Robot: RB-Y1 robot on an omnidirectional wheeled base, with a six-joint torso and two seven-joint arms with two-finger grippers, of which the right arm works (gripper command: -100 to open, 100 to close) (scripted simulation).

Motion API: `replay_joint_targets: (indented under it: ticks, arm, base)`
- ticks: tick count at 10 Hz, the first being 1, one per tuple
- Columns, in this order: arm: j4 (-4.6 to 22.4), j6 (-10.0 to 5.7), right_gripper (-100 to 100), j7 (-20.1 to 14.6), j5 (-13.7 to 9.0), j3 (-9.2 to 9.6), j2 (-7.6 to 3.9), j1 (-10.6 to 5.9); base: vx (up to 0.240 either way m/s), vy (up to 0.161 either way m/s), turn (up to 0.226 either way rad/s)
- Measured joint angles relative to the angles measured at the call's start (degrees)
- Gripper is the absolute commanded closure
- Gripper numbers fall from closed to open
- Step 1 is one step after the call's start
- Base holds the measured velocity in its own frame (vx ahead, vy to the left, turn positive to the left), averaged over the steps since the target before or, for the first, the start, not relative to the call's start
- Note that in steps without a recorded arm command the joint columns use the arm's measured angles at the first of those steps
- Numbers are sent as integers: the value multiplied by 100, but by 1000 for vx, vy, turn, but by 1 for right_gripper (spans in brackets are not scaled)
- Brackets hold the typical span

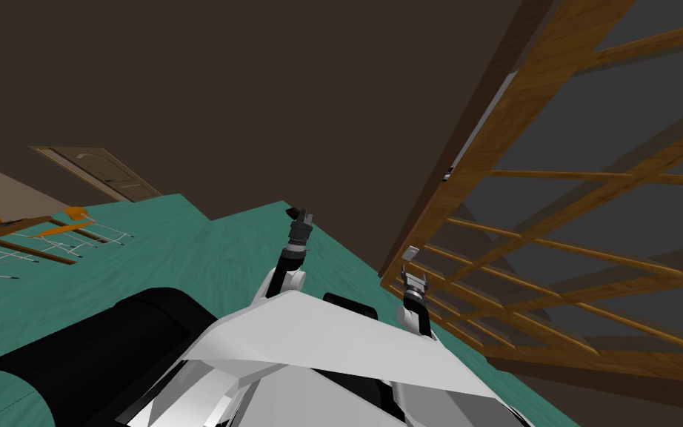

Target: Pull the door open

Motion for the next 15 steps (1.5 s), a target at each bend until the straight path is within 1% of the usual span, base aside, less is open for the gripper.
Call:
replay_joint_targets:
  ticks: [2, 3, 4, 5, 6, 8, 10, 11, 12, 13, 15]
  arm:
    - [-14, 5, -100, -229, -74, 37, 18, -12]
    - [-16, 7, -100, -252, -78, 38, 19, -12]
    - [3, -8, -100, -295, -88, 27, -30, 18]
    - [-153, 42, -100, -315, -109, 2, -100, 129]
    - [-55, 17, -100, -367, -106, 9, -120, 91]
    - [6, -43, -100, -546, -131, -14, -276, 164]
    - [0, -70, -100, -725, -161, -45, -453, 279]
    - [220, -166, -100, -873, -155, -32, -519, 224]
    - [119, -145, -100, -926, -184, -64, -599, 303]
    - [95, -128, 100, -928, -188, -70, -609, 311]
    - [121, -145, 100, -924, -188, -75, -614, 305]
  base:
    - [-31, -4, 6]
    - [98, -6, 78]
    - [148, 8, 71]
    - [118, -8, 10]
    - [168, -15, 108]
    - [211, -14, 93]
    - [196, -7, 82]
    - [183, -23, 82]
    - [86, -12, 14]
    - [-15, 1, -21]
    - [-31, 0, 3]
